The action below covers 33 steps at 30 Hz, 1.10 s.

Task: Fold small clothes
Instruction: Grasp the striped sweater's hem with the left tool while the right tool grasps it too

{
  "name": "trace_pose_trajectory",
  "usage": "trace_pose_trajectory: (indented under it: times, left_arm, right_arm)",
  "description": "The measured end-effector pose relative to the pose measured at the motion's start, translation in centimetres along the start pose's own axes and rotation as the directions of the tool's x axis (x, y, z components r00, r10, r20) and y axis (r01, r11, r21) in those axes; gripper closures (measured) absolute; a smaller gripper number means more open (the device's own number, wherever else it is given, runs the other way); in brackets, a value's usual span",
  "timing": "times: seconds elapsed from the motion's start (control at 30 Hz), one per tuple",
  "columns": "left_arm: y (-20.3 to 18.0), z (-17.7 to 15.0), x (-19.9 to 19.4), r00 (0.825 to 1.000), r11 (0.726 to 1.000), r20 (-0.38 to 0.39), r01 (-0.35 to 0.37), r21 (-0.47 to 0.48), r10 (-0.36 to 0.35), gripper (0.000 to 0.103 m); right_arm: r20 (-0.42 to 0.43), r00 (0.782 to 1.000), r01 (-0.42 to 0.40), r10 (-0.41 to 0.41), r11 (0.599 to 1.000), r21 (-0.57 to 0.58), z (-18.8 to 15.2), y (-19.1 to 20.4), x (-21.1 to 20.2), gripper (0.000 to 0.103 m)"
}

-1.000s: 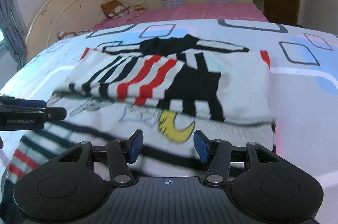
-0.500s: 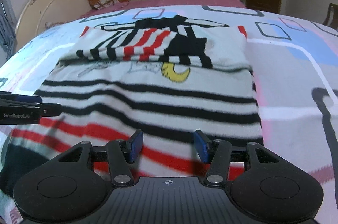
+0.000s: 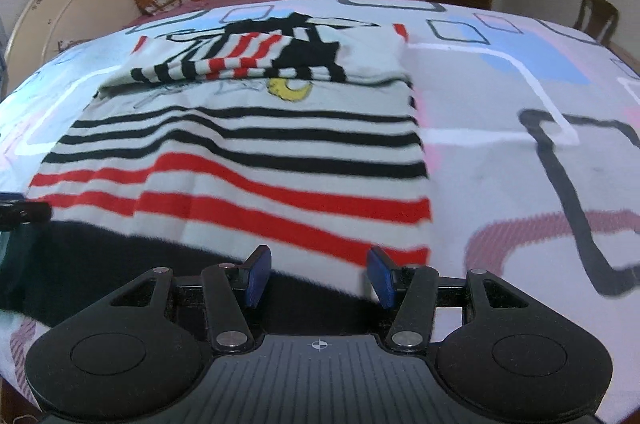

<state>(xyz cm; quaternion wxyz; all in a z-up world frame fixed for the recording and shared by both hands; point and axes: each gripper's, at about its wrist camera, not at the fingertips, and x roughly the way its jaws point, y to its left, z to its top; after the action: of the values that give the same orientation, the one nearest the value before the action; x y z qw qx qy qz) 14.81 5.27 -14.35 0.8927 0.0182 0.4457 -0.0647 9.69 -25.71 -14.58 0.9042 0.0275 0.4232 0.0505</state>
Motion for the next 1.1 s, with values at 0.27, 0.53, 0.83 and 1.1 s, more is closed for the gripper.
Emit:
trace_pose_trajectory:
  times: [0.27,0.53,0.83,1.1]
  left_arm:
    - [2.3,-3.3,-1.6,0.999,0.998,-0.035,-0.014,-0.058,0.012,0.044]
    - [3.2,-4.3,-1.4,0.998,0.987,-0.035,0.045,-0.154,-0.051,0.046]
    - [2.1,-4.3,-0.8,0.986,0.977,-0.024,0.16,-0.14,-0.165,0.078]
    - [3.5,-2.7,-1.9,0.966,0.946,0.022,0.258,-0.198,-0.259,0.095]
  right_arm:
    - [0.009,0.998,0.055,-0.056,0.998,0.028,-2.5,-1.6,-2.0,0.028]
    - [-0.037,0.999,0.014,-0.01,0.994,0.106,-4.4,-2.3,-1.8,0.028]
    - [-0.038,0.999,-0.013,0.017,0.994,0.11,-4.7,-1.6,-1.9,0.08]
    - [0.002,0.99,-0.14,0.143,0.968,0.211,-3.7,-2.4,-2.7,0.094]
